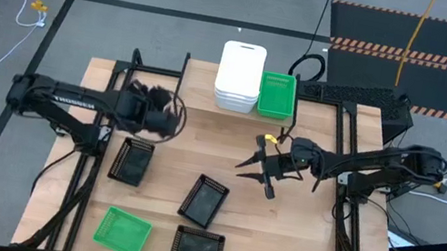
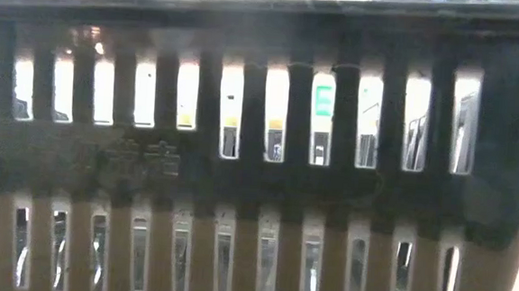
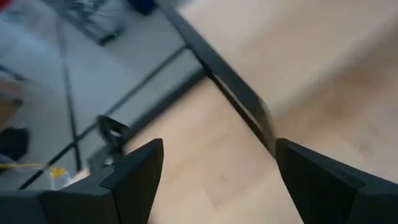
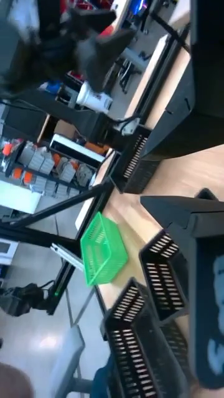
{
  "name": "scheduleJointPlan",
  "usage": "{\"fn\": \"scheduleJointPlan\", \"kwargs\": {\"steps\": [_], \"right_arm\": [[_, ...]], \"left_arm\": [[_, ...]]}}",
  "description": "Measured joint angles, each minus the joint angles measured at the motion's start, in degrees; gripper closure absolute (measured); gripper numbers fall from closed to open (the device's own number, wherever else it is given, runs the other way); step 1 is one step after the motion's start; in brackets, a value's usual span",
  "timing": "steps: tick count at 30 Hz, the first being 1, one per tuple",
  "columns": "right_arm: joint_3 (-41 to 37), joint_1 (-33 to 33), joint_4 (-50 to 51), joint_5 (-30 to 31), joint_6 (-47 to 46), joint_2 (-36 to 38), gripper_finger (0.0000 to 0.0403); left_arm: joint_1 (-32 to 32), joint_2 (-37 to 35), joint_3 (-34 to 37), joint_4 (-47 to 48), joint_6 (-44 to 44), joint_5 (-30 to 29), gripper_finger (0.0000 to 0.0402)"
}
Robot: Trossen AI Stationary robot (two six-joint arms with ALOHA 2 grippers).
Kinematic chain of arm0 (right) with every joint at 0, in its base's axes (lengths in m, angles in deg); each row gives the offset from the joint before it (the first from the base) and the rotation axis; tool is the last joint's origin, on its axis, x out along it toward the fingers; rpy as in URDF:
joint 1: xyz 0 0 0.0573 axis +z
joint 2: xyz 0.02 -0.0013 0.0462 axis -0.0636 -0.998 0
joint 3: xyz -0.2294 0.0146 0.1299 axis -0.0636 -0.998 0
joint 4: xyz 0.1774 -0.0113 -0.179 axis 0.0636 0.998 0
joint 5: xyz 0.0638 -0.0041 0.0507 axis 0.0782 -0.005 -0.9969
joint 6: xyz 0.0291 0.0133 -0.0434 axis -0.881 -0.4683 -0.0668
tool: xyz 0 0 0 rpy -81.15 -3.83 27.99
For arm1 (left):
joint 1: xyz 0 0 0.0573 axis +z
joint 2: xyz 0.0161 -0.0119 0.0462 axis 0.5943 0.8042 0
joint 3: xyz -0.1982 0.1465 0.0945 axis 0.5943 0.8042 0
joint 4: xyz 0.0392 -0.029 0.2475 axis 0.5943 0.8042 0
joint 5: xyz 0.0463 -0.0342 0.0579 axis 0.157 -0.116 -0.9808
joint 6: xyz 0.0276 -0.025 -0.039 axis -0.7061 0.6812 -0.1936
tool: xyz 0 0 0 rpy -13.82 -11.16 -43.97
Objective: Stack baskets on shelf by color
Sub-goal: Stack the green bin on top of the other green bins on the shelf
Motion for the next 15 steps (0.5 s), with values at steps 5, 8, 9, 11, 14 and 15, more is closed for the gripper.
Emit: {"fn": "scheduleJointPlan", "kwargs": {"steps": [5, 8, 9, 11, 14, 15], "right_arm": [[-0.54, 0.37, -0.53, 0.44, -0.01, -2.57, 0.0307], [-0.52, 0.37, -1.49, 1.01, 0.0, -3.65, 0.0307], [-0.54, 0.39, -2.26, 2.46, 0.01, -3.98, 0.0307], [-0.54, 0.37, -4.21, 7.06, 0.54, -4.25, 0.0307], [-0.54, 0.23, -7.53, 14.17, 1.91, -4.31, 0.0307], [-0.54, 0.1, -8.47, 16.08, 2.29, -4.31, 0.0307]], "left_arm": [[-10.9, 0.0, 0.0, 0.38, 5.4, 11.3, 0.0092], [-16.17, 0.0, -0.02, 0.46, 12.77, 24.45, 0.0092], [-17.43, 0.0, -0.02, 0.58, 15.54, 29.55, 0.0092], [-19.33, 0.0, -0.02, 1.9, 21.03, 39.82, 0.0092], [-22.36, 0.0, -0.02, 4.19, 30.65, 52.71, 0.0092], [-23.61, 0.0, -0.02, 4.39, 34.74, 54.93, 0.0092]]}}
